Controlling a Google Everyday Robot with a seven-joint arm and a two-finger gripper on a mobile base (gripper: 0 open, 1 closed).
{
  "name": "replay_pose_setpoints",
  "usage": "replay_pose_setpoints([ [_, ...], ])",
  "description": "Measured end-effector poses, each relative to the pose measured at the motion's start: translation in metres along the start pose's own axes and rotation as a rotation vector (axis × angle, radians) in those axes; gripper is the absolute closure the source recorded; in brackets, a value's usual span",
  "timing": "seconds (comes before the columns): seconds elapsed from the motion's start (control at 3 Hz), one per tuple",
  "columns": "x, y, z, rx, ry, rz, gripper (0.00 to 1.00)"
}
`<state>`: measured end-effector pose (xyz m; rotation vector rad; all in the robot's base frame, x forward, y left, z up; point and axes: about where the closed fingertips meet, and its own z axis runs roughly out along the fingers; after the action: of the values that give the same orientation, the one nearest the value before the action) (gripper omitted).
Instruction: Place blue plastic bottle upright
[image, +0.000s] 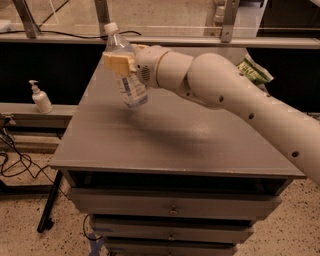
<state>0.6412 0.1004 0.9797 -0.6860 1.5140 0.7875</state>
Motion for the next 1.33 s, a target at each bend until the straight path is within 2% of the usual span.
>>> replay_pose_setpoints([
  [0.33,0.008,0.002,-0.007,0.01,-0.048,-0.037,1.0],
  [0.67,0.013,0.005,-0.01,0.019,-0.115,-0.045,1.0],
  [1.0,0.005,0.011,-0.006,0.001,-0.179,-0.061,1.0],
  [1.33,-0.004,0.018,-0.001,-0.026,-0.217,-0.08,1.0],
])
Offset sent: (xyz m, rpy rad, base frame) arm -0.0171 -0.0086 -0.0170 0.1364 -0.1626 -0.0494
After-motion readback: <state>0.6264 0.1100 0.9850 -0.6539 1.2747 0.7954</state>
